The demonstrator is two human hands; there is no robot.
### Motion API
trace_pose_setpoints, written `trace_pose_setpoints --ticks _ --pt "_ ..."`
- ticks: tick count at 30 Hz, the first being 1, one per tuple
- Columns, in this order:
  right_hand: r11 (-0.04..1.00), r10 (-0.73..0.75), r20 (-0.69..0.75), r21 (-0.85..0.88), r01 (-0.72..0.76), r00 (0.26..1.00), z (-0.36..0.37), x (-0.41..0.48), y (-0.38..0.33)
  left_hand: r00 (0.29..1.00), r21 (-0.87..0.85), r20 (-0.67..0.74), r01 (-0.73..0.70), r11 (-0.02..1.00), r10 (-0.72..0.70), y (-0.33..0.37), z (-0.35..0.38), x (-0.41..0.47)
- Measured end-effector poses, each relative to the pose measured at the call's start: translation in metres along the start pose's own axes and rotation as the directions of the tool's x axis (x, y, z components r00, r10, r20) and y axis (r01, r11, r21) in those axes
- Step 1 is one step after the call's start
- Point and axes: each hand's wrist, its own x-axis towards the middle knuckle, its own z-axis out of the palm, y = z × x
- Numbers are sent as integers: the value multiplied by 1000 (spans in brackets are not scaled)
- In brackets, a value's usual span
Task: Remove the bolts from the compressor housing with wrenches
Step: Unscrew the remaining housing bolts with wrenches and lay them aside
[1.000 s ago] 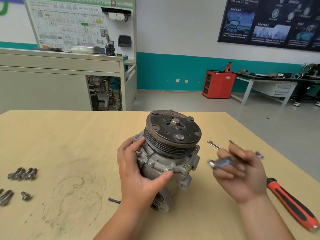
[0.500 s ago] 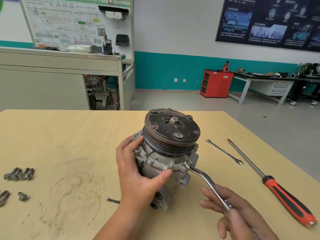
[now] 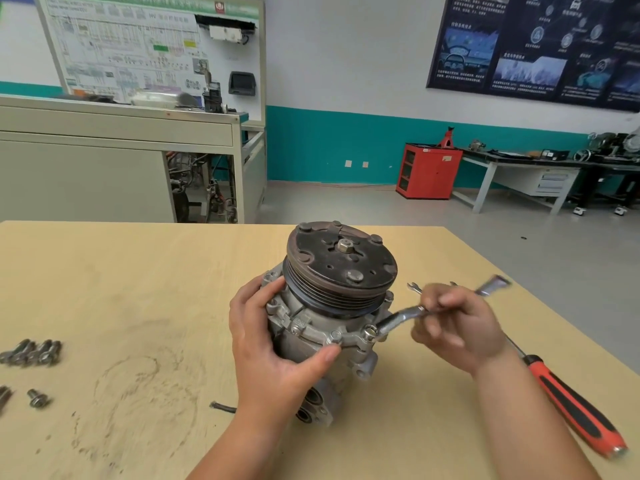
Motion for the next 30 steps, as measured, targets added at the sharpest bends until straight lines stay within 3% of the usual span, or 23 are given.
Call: trace_pose_setpoints --ticks 1,3,6,8,10,13,17,19,20,21,22,23,24,26,30 --pt "992 24 23 126 -26 999 -4 8 9 1000 -1 1 -2 1000 2 0 0 0" --pt "968 31 -83 250 -10 996 -12 12 14 1000 -10 7 -1 1000 1 0 -2 0" --pt "887 -21 -6 461 22 1000 -8 -3 19 1000 -22 17 0 1000 0 0 -3 0" --pt "847 -53 -37 527 64 998 3 -23 25 1000 -19 19 2 1000 -2 -1 -3 0" --pt "826 -56 -168 546 140 984 14 -45 27 1000 -18 19 -2 1000 2 -1 -3 -1" --pt "806 -75 -182 568 168 980 30 -64 31 1000 -25 25 2 1000 -2 -1 -4 -1" --pt "875 -135 -203 436 213 970 31 -75 28 999 -20 34 -3 1000 4 0 -5 -2" --pt "907 -152 -302 336 254 941 34 -72 22 999 -25 34 -4 1000 5 0 -5 -1" --pt "939 -187 -348 213 271 919 33 -72 22 999 -27 34 -3 1000 4 0 -5 -1" --pt "956 -197 -159 186 225 968 46 -74 43 999 -27 33 -4 1000 5 0 -5 -1" --pt "981 -188 -190 15 194 964 49 -80 51 999 -26 32 -5 1000 6 0 -5 -1" --pt "984 -145 -351 -151 97 925 53 -88 49 999 -27 32 -8 1000 8 0 -5 -1" --pt "986 -142 -453 -146 84 880 53 -88 45 999 -27 32 -10 1000 11 1 -5 -2" --pt "978 -203 -493 -145 150 846 58 -87 38 999 -27 34 -13 1000 14 1 -5 -2" --pt "978 -193 -426 -155 139 884 68 -81 33 999 -28 41 -22 999 23 1 -5 -2"
